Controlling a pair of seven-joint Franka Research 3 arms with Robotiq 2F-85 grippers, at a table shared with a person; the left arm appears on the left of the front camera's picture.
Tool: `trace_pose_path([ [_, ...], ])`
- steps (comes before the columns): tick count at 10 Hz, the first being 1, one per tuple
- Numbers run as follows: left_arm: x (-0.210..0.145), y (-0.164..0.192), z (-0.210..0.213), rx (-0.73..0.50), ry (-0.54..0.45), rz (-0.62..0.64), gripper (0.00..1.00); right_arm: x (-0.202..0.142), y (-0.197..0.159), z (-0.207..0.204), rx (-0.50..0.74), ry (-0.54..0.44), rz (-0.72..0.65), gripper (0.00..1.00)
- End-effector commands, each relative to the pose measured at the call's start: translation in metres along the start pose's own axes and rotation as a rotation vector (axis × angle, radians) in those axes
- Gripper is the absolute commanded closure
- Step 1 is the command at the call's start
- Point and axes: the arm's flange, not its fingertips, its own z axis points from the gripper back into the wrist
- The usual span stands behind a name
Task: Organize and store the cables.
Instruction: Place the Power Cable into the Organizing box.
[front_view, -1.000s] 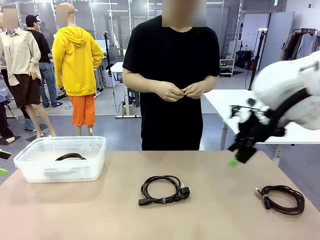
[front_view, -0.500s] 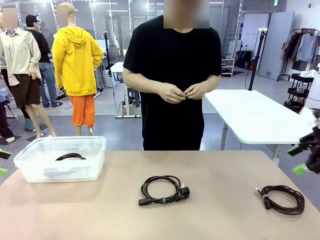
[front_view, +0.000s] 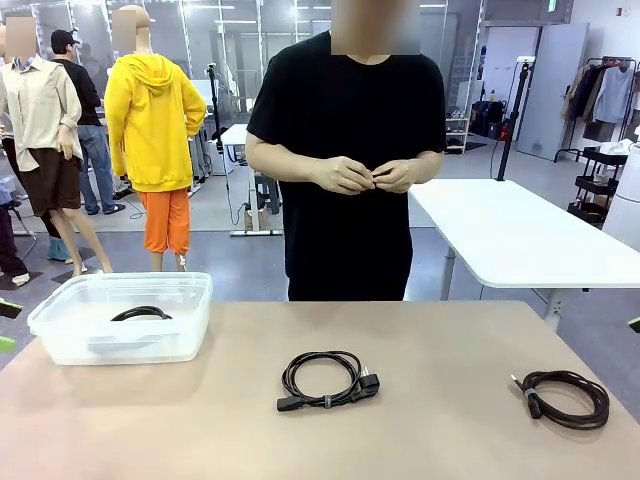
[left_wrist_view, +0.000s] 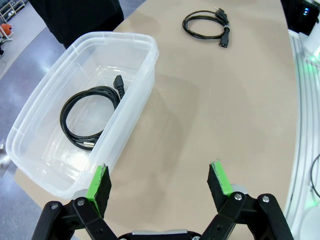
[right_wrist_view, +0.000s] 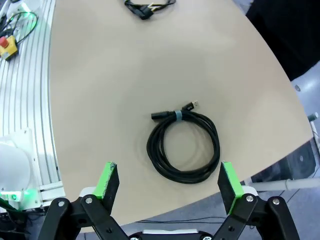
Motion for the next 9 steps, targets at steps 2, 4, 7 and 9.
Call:
trace_pose_path([
  [2,0.0,0.0,0.0,0.0,0.0,0.0,0.02,0.0,0.0,0.0,0.0,0.0,0.0,0.0],
  [4,0.039,-0.018,-0.024,0.004,0.063,-0.071,0.02,0.0,0.0,0.0,0.0,0.0,0.0,0.0],
  [7,0.111,-0.061,-0.075,-0.014,0.105,-0.154,0.02,0.0,0.0,0.0,0.0,0.0,0.0,0.0],
  [9,0.159,-0.084,-0.12,-0.063,0.123,-0.204,0.02,0.0,0.0,0.0,0.0,0.0,0.0,0.0],
])
